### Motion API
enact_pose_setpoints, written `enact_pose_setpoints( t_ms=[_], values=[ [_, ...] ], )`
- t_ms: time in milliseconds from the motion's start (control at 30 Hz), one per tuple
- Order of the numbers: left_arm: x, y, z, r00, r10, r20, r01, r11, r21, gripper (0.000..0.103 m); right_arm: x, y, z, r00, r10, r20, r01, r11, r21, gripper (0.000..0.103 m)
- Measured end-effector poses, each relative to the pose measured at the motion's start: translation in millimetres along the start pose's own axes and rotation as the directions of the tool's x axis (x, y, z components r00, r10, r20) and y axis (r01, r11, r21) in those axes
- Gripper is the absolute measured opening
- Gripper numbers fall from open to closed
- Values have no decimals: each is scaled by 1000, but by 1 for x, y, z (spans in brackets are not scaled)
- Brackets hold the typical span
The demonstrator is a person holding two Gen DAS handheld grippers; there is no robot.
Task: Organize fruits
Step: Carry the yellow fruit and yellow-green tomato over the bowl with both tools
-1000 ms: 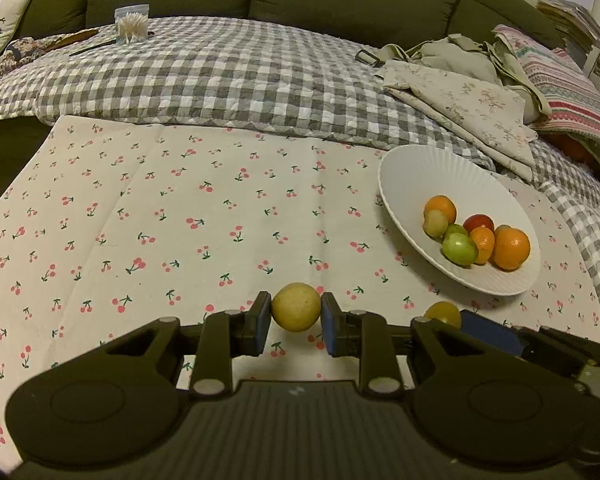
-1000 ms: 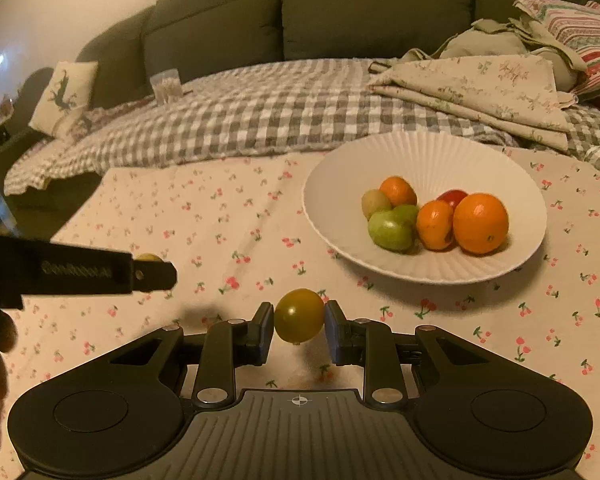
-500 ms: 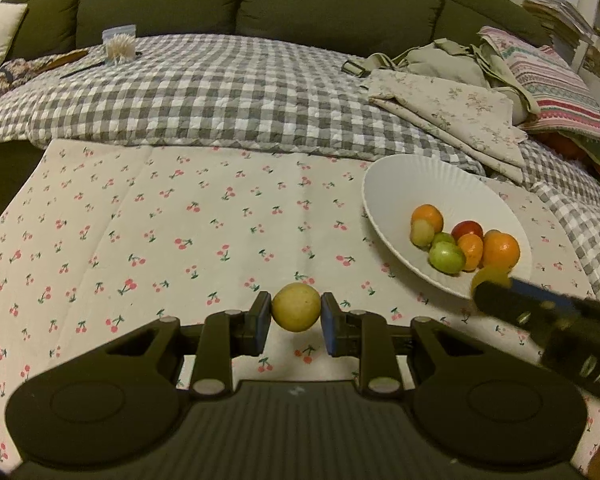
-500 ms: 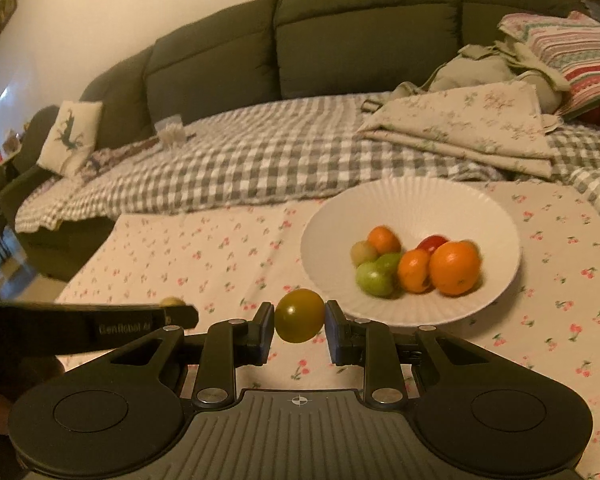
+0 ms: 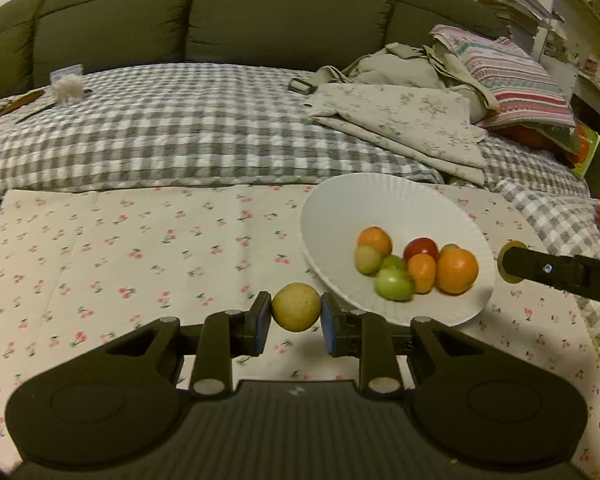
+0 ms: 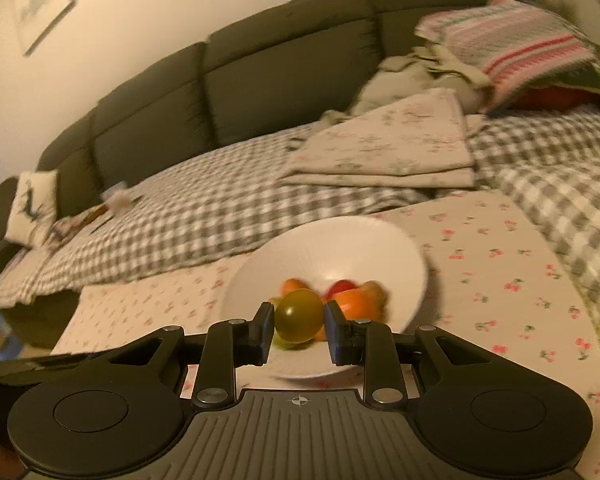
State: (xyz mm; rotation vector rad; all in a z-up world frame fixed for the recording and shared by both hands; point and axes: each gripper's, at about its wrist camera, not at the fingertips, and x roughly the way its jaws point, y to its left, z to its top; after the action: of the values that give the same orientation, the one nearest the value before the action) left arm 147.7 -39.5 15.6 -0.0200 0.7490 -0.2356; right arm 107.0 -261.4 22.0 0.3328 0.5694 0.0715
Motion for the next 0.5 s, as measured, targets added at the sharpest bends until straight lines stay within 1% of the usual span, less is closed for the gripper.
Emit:
enact_pose_setpoints(
  t_ms=[100, 233, 367, 500],
  values=[
    [10, -7, 5, 1000, -24, 6, 24, 1000, 4, 25, 4, -13, 3, 1000, -29, -4, 30, 999, 32, 26],
    [22, -18, 11, 998, -57, 19, 56, 998, 17, 25, 12, -27, 7, 999, -36, -15, 37, 997, 73, 26],
    [34, -29, 16, 996, -80, 26, 79, 996, 35, 25, 22, -36, 10, 998, -53, -26, 54, 996, 70, 26],
    [48, -35, 27, 994, -108, 28, 107, 994, 26, 25, 32, -47, 18, 998, -56, -29, 58, 994, 92, 26]
  ],
)
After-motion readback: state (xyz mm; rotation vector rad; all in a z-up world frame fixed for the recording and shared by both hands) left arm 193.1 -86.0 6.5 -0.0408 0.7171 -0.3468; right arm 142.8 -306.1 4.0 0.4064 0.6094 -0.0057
